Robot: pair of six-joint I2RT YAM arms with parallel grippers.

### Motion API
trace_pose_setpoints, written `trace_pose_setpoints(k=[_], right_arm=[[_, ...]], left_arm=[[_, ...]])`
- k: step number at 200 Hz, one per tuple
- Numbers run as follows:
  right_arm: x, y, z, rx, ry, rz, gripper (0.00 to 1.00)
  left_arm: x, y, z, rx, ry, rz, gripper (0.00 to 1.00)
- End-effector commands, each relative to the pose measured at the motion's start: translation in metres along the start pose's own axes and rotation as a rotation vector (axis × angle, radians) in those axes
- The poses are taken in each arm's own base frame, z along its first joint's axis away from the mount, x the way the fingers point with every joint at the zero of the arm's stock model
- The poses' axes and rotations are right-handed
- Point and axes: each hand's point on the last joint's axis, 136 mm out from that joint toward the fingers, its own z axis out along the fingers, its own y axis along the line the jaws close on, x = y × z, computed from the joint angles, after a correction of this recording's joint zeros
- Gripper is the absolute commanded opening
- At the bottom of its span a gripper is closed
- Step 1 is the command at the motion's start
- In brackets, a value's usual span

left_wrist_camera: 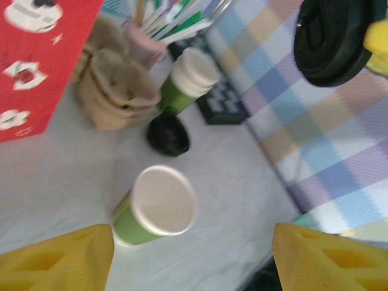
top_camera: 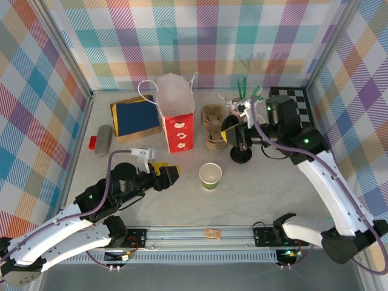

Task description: Pack the takeout coffee

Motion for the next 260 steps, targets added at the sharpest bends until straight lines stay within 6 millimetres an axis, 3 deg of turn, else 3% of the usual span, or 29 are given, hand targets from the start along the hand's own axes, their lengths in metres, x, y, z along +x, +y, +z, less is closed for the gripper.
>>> trace_pose_setpoints(k=[1, 20, 51, 90, 137, 185, 216, 260], right_arm=[[-0.034, 0.066, -0.018, -0.337, -0.112, 0.006, 0.14], [-0.051, 0.094, -0.034, -0.481, -0.167, 0.001, 0.14], [-0.072, 0.123, -0.056, -0.649, -0.263, -0.013, 0.14], [-0.082, 0.158, -0.077, -0.798, -0.338, -0.072, 0.14], [-0.095, 0.197, -0.11, -0.963, -0.427, -0.145, 0.14], [-0.097, 0.214, -0.126, -1.061, -0.496, -0.179, 0.14], [-0.095, 0.218, -0.128, -1.086, -0.52, -0.195, 0.14], [-0.09, 0.222, -0.129, -1.141, -0.54, -0.196, 0.14]], left_arm=[[-0.028, -0.047, -0.01, 0.197, -0.079, -0.07, 0.69], [-0.041, -0.068, -0.009, 0.287, -0.109, -0.089, 0.68], [-0.059, -0.093, -0.009, 0.364, -0.136, -0.084, 0.65], [-0.076, -0.122, -0.008, 0.48, -0.166, -0.1, 0.64], [-0.111, -0.164, -0.035, 0.684, -0.264, -0.128, 0.63], [-0.137, -0.201, -0.058, 0.856, -0.309, -0.138, 0.58], [-0.144, -0.21, -0.062, 0.896, -0.326, -0.139, 0.51], [-0.149, -0.217, -0.065, 0.95, -0.336, -0.162, 0.49]])
